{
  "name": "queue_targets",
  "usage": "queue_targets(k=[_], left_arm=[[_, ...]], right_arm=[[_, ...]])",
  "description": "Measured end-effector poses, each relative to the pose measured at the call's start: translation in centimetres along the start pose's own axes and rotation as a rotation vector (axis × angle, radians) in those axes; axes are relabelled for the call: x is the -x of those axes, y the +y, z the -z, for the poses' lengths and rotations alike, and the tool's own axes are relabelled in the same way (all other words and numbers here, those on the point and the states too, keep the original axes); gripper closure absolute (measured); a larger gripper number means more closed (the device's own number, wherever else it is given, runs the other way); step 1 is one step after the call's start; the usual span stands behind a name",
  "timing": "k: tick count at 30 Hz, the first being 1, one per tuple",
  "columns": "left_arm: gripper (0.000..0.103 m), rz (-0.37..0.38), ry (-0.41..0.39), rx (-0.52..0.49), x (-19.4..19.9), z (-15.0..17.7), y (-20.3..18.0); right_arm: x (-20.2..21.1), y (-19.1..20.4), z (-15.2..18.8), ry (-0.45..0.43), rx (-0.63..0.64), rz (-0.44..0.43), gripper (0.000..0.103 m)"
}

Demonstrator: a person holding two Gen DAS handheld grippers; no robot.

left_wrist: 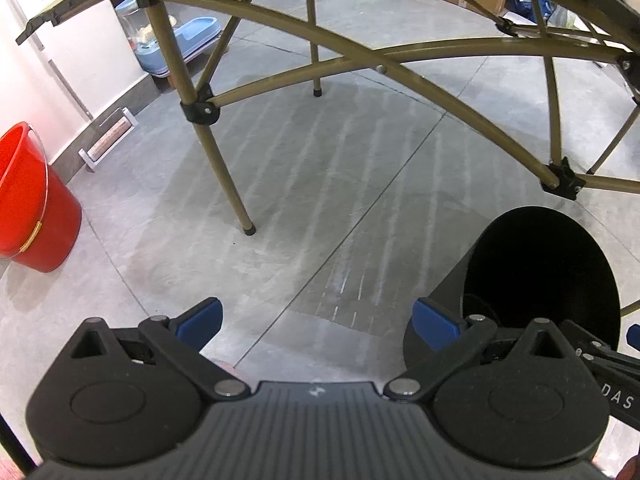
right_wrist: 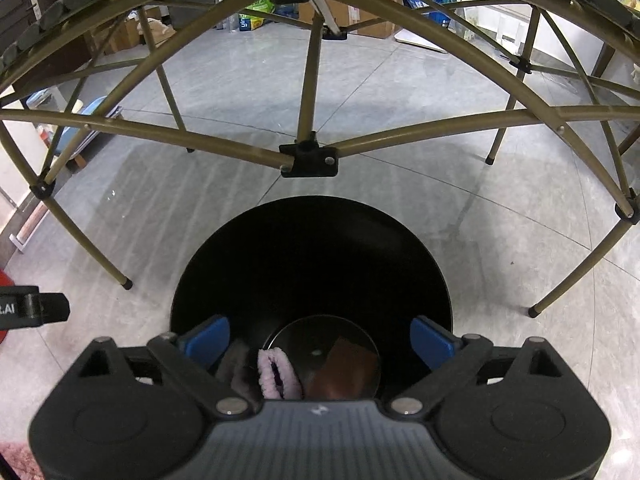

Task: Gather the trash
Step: 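Move the right tool over the bin and release the sponge inside, then raise both tools back toward the items on the table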

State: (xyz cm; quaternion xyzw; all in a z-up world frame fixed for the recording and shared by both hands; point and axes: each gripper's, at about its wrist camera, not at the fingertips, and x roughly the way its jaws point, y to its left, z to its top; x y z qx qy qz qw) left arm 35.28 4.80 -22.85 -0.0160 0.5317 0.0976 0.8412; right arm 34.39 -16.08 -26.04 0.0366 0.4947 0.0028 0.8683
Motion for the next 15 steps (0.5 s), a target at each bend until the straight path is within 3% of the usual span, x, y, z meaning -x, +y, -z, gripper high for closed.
queue_targets(k=[15], left_arm=[[0.000,0.043,-0.078,0.000,2.1,-0.3,-0.7]], right_arm=[[2.5,-1.3,-0.6,-0.069,-0.008,0.006,0.000]])
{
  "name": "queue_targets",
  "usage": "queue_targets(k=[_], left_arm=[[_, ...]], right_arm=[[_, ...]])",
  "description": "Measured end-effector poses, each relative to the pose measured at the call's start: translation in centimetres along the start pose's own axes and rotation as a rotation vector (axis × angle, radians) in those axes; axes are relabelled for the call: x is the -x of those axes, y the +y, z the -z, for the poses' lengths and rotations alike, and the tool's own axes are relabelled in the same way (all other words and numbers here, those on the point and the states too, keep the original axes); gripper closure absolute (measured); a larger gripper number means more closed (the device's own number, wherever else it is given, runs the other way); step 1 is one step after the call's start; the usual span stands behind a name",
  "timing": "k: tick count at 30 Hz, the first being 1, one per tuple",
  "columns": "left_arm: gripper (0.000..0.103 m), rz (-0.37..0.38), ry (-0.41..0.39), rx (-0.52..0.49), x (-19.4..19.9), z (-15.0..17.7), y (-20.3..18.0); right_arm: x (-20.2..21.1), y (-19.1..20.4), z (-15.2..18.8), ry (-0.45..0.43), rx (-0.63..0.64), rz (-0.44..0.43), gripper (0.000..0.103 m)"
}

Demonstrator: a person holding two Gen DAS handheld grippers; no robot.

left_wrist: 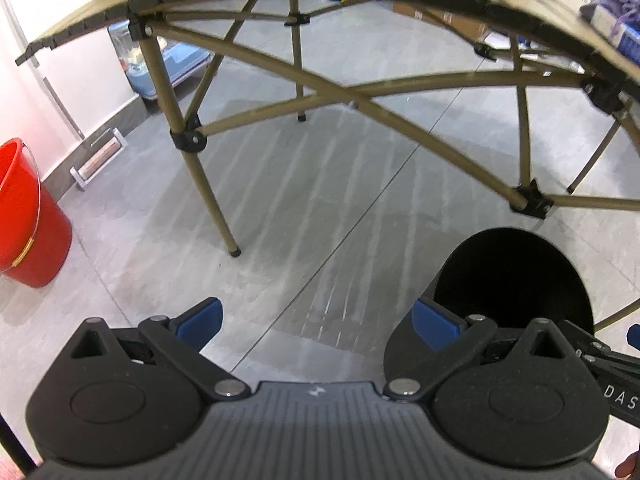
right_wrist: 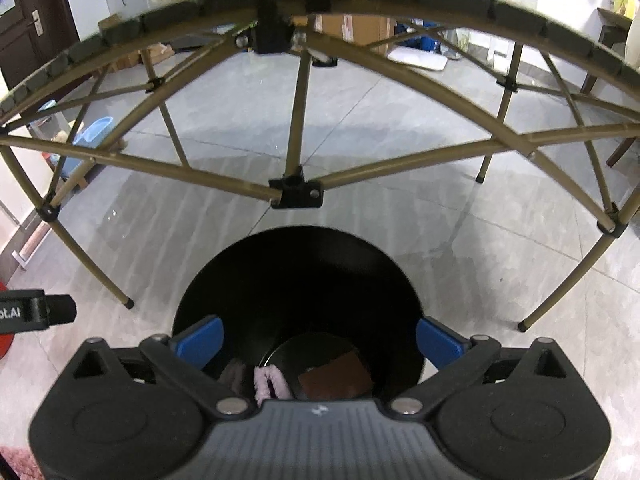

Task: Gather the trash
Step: 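Raise both tools back toward the items on the table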

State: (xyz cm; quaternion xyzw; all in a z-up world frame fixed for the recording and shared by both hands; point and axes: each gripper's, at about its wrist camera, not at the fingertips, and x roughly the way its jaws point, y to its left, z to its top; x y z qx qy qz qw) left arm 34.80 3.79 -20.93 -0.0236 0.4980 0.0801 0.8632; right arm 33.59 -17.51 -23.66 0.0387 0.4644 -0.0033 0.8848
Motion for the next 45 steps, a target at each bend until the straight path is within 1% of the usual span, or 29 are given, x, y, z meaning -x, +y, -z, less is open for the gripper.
queue_targets(k=[5,9,11,18,22,26,28,32,37,39,40,43,45], left_arm=[[0.000,0.024,-0.053,0.005,1.6,-0.3,-0.3],[0.000,0.047,-0.118,0.015,3.6,-0.7,-0.5],[0.000,0.064,-0.151,0.021,4.5,-1.1,-0.6],[0.000,0.100,-0.263,0.037,8.5,-2.6,-1.3],[0.000,0.116,-0.322,0.053,10.5,-3.9,-1.8],[0.000,0.130,-0.378,0.050,11.9,-5.5,-3.0],[0.000,0.140,-0.398,0.044,12.5,-6.1,-3.5],[0.000,0.163,-0.410,0.035,12.6,-7.2,-4.9],[0.000,0.187,-0.405,0.018,12.0,-8.3,-6.5],[0.000,0.199,-0.398,0.021,11.4,-8.8,-6.8],[0.000,0.206,-0.393,0.020,11.0,-9.0,-6.9],[0.000,0.199,-0.381,0.021,10.1,-9.7,-7.1],[0.000,0.200,-0.377,0.023,9.7,-10.0,-7.1]], right_arm=[[1.4,-0.6,-0.2,-0.035,-0.004,0.007,0.000],[3.3,-1.4,-0.5,-0.084,0.003,0.019,0.000],[4.4,-2.2,-0.6,-0.129,-0.015,0.024,0.000],[9.0,-5.1,-1.6,-0.265,-0.062,-0.011,0.000],[11.7,-6.6,-2.7,-0.395,-0.097,0.004,0.000],[13.3,-7.7,-4.0,-0.484,-0.111,-0.014,0.000],[13.6,-7.9,-4.8,-0.510,-0.099,-0.014,0.000],[13.2,-7.4,-6.4,-0.549,-0.061,0.006,0.000],[11.3,-7.2,-8.6,-0.548,-0.024,-0.012,0.002],[10.6,-7.0,-9.2,-0.553,-0.018,-0.038,0.007],[10.1,-6.9,-9.7,-0.552,-0.012,-0.038,0.012],[8.7,-6.6,-10.5,-0.542,0.010,-0.001,0.021],[7.5,-6.7,-11.2,-0.525,0.001,-0.001,0.027]])
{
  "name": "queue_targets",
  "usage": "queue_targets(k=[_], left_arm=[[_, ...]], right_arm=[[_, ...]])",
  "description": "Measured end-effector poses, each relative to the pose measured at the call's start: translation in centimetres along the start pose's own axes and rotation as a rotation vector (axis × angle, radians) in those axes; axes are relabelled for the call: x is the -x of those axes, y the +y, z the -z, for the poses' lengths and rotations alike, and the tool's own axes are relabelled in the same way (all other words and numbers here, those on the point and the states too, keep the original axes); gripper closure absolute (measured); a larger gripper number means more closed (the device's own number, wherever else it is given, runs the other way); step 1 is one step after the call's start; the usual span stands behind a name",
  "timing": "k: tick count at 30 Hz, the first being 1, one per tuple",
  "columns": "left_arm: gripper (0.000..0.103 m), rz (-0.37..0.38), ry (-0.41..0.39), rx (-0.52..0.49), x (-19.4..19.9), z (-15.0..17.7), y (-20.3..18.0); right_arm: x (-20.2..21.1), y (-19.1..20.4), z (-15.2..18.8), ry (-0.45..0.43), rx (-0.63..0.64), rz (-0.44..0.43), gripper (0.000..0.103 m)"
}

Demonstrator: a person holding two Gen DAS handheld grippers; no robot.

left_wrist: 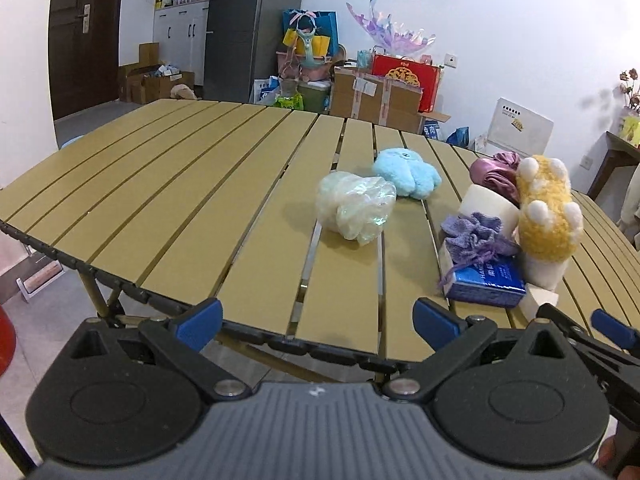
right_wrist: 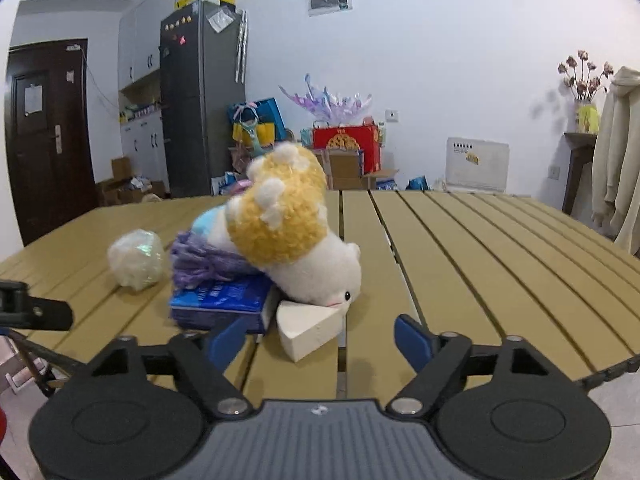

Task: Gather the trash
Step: 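Raise both tools back toward the items on the table, then grasp the white foam wedge with the right tool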

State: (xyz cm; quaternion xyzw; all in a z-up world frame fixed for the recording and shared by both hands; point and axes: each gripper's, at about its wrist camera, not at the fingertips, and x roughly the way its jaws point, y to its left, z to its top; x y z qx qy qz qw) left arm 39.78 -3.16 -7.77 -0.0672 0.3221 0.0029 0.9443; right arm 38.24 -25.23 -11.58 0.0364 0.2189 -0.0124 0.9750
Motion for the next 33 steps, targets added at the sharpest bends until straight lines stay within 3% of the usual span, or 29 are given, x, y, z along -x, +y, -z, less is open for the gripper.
queue_targets(k=[6,9,11,14,26,33], left_arm=[[0.000,0.000,-0.005,-0.026,-0.9,-0.5,-0.6],[0.000,0.010,-0.007,-0.039,-1.1,-0.7,-0.9],[0.000,0.017,-0.004,-0.045,-1.3,-0.7,-1.0],[0.000,0.026,0.000,-0.054,-1.6,-0.8,-1.2],[0.000,0.027,-0.010,-0.047,-1.4,-1.0,-0.7],[0.000,0.063,-0.066,-0.066,0.1,-1.7,-3.9]], right_arm=[[-1.9,0.2,0.1,0.007,0.000,-0.017,0.037],[-2.6,0.5,0.3,0.017,0.020,-0.006,0.049],[-3.0,0.4,0.3,0.017,0.022,-0.020,0.063],[-2.9,0.3,0.3,0.015,0.019,-0.040,0.068],[-0.6,-1.5,-0.3,-0.036,-0.027,-0.031,0.073],[0.1,-3.3,-0.9,-0.056,-0.046,-0.010,0.073]])
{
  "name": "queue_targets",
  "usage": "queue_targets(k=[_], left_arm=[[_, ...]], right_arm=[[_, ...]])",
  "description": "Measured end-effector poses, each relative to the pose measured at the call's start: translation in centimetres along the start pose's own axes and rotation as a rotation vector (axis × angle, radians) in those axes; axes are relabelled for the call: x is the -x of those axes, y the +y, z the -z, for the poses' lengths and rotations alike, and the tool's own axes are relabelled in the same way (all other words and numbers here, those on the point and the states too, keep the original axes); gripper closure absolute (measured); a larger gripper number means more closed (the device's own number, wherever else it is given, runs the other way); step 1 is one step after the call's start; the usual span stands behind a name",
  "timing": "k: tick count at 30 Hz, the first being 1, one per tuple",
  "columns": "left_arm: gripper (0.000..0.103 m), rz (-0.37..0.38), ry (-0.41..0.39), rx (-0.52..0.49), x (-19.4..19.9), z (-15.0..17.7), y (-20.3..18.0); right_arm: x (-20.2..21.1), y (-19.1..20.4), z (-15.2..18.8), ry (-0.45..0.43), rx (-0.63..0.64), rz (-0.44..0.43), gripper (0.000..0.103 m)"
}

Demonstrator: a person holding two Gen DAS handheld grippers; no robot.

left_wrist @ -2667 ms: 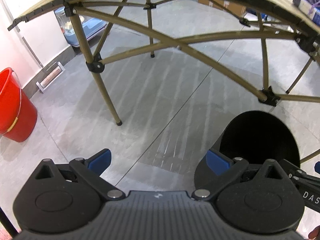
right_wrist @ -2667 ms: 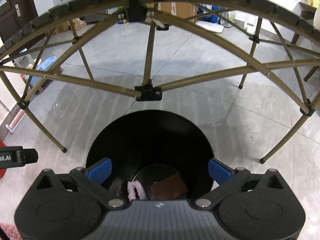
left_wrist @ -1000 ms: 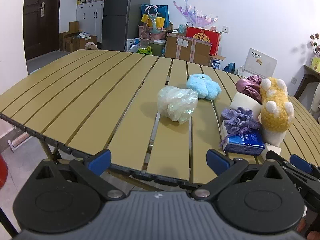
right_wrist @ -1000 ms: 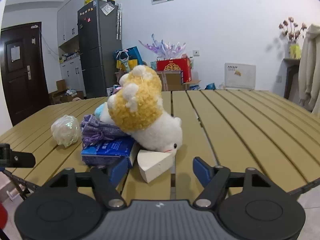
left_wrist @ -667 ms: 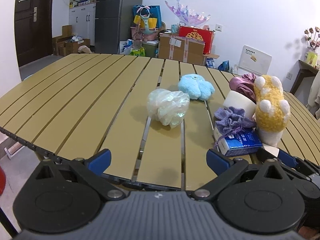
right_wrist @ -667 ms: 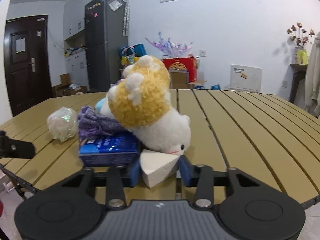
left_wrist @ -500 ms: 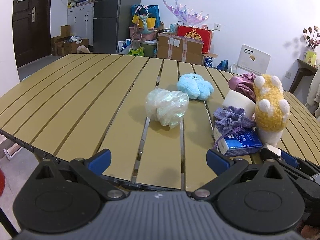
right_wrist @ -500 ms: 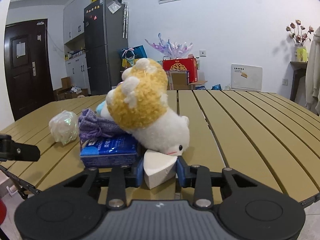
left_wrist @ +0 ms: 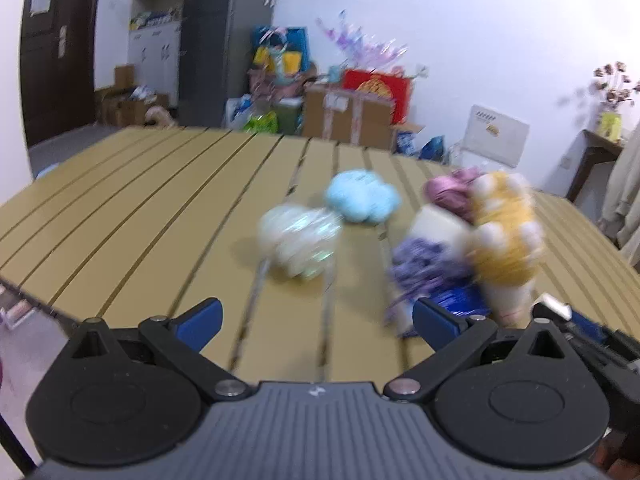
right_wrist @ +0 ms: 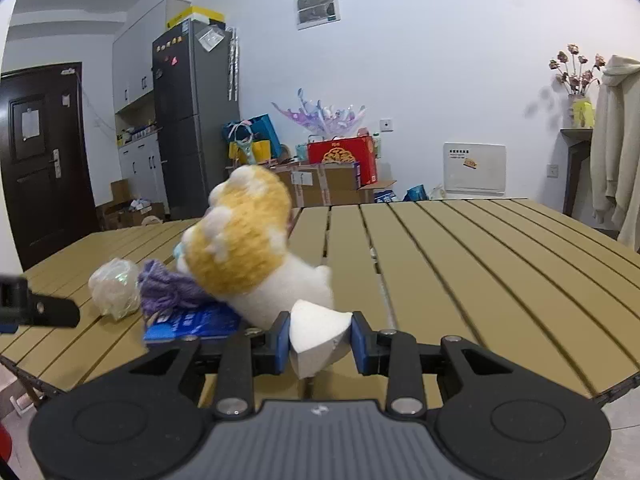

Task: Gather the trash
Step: 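Grasp the white foam wedge with the right tool, then grasp the yellow-and-white plush toy with the left tool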

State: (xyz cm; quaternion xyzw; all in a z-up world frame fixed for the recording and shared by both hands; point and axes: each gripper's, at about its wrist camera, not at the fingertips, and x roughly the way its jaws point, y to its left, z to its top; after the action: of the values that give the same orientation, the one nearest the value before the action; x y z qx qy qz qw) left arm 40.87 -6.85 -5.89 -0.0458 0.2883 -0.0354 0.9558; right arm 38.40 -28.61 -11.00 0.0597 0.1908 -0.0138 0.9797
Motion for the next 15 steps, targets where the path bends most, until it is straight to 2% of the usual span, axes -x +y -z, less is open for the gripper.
queue_targets(k=[4,9,15], left_arm=[[0.000,0.044,-0.036,-0.014,0.6,-1.3,-3.2],[0.000,0.074,-0.052,-0.080,-0.1,-2.4,-7.8],[0.000,0.091,-0.014,-0.091,-2.6,-3.1,-11.2]], right_arm=[[0.5,-1.5,-0.5,-0.016,-0.020,0.009,0.073],[0.8,-3.9,-1.2,-0.036,-0.056,0.016,0.073],[0.6,-6.6,-2.0,-0.054,-0.112,0.022,0.073]])
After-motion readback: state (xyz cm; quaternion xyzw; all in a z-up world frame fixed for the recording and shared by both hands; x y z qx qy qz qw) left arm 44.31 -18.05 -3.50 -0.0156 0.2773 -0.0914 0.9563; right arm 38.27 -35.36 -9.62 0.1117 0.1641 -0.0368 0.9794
